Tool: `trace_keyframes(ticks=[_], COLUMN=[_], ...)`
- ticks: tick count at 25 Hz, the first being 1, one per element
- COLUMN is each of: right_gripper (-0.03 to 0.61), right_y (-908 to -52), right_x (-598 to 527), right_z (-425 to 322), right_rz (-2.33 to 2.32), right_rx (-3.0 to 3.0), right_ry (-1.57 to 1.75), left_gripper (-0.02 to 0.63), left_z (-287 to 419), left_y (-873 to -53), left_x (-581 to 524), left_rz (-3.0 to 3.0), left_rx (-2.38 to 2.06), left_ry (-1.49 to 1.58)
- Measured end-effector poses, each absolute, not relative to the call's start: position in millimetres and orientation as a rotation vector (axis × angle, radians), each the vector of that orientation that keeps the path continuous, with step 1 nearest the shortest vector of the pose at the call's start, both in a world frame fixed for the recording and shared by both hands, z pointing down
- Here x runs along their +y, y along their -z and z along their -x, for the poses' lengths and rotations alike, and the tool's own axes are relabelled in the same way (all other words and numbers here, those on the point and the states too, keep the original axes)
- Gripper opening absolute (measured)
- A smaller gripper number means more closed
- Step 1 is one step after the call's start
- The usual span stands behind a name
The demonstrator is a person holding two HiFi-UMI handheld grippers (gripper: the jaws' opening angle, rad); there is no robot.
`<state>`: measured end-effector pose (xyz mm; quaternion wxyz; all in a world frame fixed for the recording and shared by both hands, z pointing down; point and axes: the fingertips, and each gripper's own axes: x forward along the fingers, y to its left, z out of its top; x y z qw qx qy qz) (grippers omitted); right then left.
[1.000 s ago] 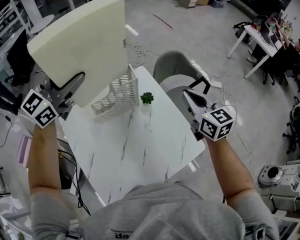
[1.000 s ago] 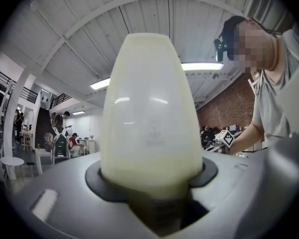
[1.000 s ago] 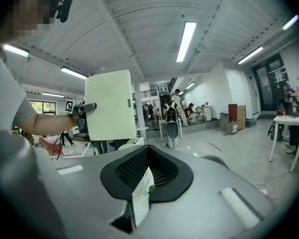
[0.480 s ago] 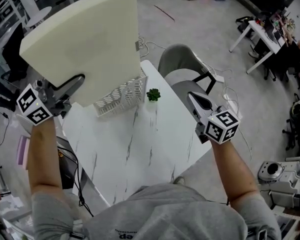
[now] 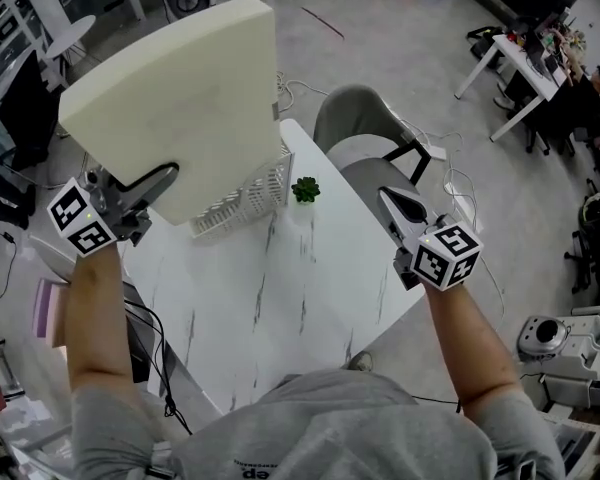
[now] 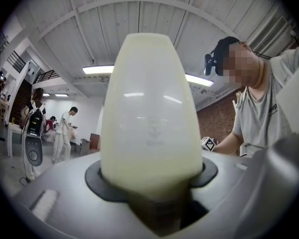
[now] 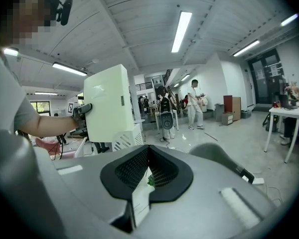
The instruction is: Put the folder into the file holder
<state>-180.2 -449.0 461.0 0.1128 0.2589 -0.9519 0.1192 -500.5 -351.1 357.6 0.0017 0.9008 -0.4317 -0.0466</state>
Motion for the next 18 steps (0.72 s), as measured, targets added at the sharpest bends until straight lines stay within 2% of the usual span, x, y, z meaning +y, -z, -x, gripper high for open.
trace_keyframes(ticks=[18], right_gripper=[0.003], right_y=[-502.4], right_x=[-442.2], right_z=[169.8], right_rz=[-0.782], right_rx=[-2.705], right_ry=[-0.408], left_gripper=[0.344], left_z=[488.9], left_y=[-428.5], left_x=[-356.8], left_rz=[-2.894], left_rx=[-1.31], left_ry=[0.261])
